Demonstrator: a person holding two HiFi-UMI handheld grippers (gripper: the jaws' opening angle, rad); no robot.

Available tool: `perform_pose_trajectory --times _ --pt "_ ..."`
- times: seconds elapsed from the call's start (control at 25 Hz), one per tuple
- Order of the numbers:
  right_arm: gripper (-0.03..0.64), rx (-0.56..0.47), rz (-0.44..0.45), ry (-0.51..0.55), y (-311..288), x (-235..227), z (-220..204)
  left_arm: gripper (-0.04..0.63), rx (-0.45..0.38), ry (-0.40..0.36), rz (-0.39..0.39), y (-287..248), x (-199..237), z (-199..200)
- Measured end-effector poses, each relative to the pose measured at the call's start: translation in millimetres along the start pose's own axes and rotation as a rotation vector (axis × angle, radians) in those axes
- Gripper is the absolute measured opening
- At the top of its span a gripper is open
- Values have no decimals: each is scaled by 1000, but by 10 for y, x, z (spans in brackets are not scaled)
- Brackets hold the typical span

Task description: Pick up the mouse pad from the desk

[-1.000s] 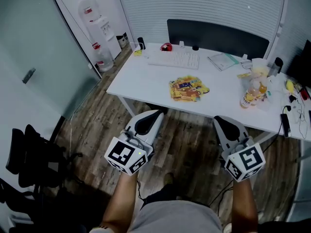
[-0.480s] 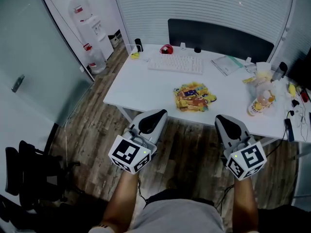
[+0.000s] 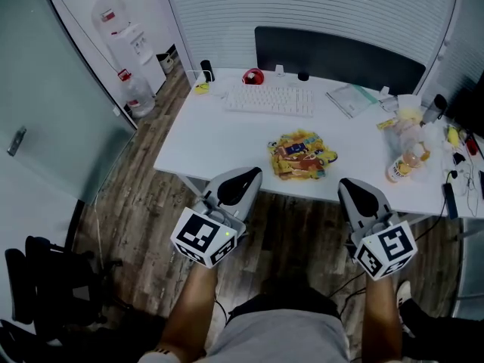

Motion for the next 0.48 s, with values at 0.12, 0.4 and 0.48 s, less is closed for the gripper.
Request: perform_pose_trajectory --times 0.12,0.4,0.48 --pt "12 1 -9 -4 -25 -62 -4 15 6 7 -9 -84 27 -16" --pt "12 1 -4 -14 -207 -300 -89 15 28 17 -2 -297 136 -112" --pt "12 0 2 -12 -291 -398 -113 15 29 16 6 -375 188 -140"
Point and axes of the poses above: the fingertips, and each gripper's own axes: y backward along the fingers, x to its left, z out of its top, the point moved 9 cm from there along y, backward along the fingers, and after that the axes turned 4 degrees about z, right-handed, at the moved point
